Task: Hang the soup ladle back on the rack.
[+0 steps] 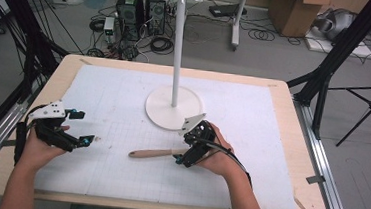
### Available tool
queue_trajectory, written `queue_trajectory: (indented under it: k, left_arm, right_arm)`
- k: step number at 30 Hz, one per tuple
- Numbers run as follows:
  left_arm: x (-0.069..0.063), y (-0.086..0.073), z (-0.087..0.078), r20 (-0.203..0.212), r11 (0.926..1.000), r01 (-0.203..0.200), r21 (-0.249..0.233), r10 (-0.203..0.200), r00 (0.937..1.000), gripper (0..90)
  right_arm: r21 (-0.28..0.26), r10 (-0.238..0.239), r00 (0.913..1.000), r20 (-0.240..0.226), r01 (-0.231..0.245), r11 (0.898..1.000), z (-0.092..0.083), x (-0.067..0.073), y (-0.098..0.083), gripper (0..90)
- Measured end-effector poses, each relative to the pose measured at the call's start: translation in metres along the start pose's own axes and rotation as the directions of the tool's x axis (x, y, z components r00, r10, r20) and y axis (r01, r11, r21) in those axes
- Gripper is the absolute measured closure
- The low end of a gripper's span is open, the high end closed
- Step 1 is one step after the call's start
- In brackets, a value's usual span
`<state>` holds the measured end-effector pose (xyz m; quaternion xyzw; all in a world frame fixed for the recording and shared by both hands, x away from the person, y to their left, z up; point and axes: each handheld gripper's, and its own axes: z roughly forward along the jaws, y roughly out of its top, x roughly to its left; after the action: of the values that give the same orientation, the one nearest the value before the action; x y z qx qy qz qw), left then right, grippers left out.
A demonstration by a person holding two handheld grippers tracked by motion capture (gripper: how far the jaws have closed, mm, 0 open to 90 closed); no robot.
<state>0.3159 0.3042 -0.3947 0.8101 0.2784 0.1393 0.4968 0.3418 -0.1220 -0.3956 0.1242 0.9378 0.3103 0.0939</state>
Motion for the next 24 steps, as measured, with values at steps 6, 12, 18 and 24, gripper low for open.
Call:
queue_trajectory:
  k: [6, 12, 18, 24]
  left_arm:
    - [0.0, 0.0, -0.001, -0.004, 1.0, 0.002, -0.004, -0.003, 1.0, 1.7]
    - [0.001, -0.001, -0.002, -0.009, 1.0, 0.006, -0.006, -0.006, 0.9999, 1.7]
    - [0.0, 0.0, -0.003, -0.011, 1.0, 0.004, -0.006, -0.004, 0.9999, 1.7]
    - [0.0, 0.001, -0.002, -0.01, 1.0, -0.001, -0.004, 0.001, 0.9999, 1.7]
  right_arm:
    - [0.053, -0.023, 0.9988, -0.042, 0.025, 0.998, 0.017, 0.0, 0.007, 4.6]
    - [0.093, -0.031, 0.9969, -0.072, 0.038, 0.995, 0.024, -0.003, 0.007, 15.4]
    - [0.118, -0.048, 0.9936, -0.103, 0.06, 0.991, 0.029, -0.003, 0.008, 22.1]
    - [0.142, -0.048, 0.9894, -0.137, 0.067, 0.988, 0.032, -0.004, 0.009, 33.6]
